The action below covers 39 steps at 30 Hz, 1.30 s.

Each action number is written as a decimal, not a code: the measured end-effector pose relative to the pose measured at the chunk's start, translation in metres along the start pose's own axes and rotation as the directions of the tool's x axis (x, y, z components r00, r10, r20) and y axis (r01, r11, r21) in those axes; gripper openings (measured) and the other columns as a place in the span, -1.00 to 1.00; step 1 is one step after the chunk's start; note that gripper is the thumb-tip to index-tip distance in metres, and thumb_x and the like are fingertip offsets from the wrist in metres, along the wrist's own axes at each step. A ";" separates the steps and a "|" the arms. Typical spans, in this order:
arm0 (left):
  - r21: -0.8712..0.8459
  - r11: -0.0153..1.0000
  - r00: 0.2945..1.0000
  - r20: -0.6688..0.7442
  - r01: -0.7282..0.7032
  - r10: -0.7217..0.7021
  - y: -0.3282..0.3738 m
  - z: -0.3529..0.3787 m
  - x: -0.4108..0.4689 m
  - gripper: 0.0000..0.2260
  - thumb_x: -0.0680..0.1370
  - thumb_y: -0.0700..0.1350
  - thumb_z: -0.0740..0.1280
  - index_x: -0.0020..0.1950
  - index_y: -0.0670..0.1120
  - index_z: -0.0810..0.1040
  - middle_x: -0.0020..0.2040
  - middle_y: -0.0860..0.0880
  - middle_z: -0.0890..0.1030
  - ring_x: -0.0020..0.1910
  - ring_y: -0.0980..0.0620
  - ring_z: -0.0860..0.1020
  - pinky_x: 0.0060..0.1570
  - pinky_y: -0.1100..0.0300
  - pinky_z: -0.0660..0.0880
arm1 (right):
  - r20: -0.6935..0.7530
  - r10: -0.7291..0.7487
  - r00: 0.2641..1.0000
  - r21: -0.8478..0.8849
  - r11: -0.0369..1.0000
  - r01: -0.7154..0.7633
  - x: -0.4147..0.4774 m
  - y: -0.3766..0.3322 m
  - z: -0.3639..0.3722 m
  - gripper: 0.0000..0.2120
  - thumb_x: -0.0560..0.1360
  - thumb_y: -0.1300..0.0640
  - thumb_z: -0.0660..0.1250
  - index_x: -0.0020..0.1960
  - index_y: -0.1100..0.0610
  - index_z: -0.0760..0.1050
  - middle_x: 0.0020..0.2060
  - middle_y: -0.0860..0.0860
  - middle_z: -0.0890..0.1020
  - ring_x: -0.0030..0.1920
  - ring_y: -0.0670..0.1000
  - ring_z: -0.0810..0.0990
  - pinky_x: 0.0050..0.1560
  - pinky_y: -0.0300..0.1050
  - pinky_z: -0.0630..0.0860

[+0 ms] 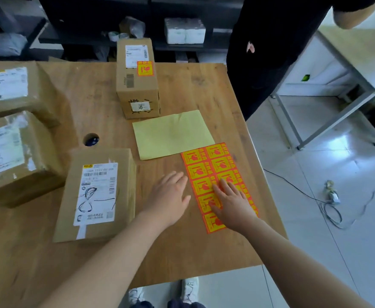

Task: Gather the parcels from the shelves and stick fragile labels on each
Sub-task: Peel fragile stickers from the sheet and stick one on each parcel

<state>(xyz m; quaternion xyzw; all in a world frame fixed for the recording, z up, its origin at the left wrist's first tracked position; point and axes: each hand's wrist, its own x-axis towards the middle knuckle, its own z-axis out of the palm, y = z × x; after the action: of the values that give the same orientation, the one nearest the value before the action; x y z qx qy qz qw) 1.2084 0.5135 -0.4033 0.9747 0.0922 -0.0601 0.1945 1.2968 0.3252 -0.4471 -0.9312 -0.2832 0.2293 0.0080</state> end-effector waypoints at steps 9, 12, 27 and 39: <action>0.009 0.976 0.972 0.083 0.219 -0.219 -0.002 0.042 0.017 -0.32 0.54 0.13 0.27 0.54 -0.10 0.06 0.55 -0.13 0.05 0.51 -0.12 0.06 0.46 0.04 0.07 | 0.011 -0.446 0.895 0.096 0.891 0.443 -0.012 0.051 -0.006 -0.62 0.58 -0.02 0.21 0.39 -0.06 0.42 0.46 -0.09 0.31 0.51 -0.04 0.11 0.50 0.12 -0.02; -0.132 0.920 0.929 0.030 0.370 -0.369 0.001 0.050 0.000 -0.25 0.46 0.04 0.43 0.51 -0.14 0.14 0.50 -0.12 0.17 0.44 -0.13 0.21 0.39 0.04 0.19 | -0.027 -0.481 0.876 0.072 0.873 0.482 -0.012 0.050 -0.009 -0.68 0.56 -0.01 0.26 0.29 -0.07 0.52 0.35 -0.11 0.47 0.42 -0.06 0.32 0.45 0.05 0.18; -0.220 0.753 0.744 -0.140 0.620 -0.654 0.024 0.068 -0.021 -0.46 0.38 0.01 0.51 0.30 -0.10 0.44 0.28 -0.06 0.39 0.22 -0.10 0.39 0.16 0.08 0.37 | -0.044 -0.426 0.904 0.096 0.899 0.428 0.016 -0.018 0.003 -0.51 0.55 -0.02 0.27 0.45 -0.08 0.30 0.51 -0.08 0.18 0.39 0.14 0.26 0.37 0.10 0.25; -0.795 0.260 0.681 0.244 0.549 -0.690 0.018 0.054 -0.020 -0.63 0.41 -0.18 0.50 0.17 -0.15 0.51 0.03 -0.09 0.64 -0.10 -0.01 0.62 -0.16 0.15 0.52 | -0.116 -0.392 0.912 0.244 0.879 0.409 0.008 -0.018 0.002 -0.46 0.54 0.04 0.30 0.48 -0.12 0.22 0.48 -0.09 0.24 0.39 0.06 0.33 0.33 0.07 0.34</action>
<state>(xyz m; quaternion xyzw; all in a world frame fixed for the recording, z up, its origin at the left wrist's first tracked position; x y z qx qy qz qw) 1.1885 0.4735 -0.4430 0.6481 0.4978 -0.0065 0.5764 1.2927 0.3442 -0.4493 -0.8499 -0.4362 0.2286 0.1878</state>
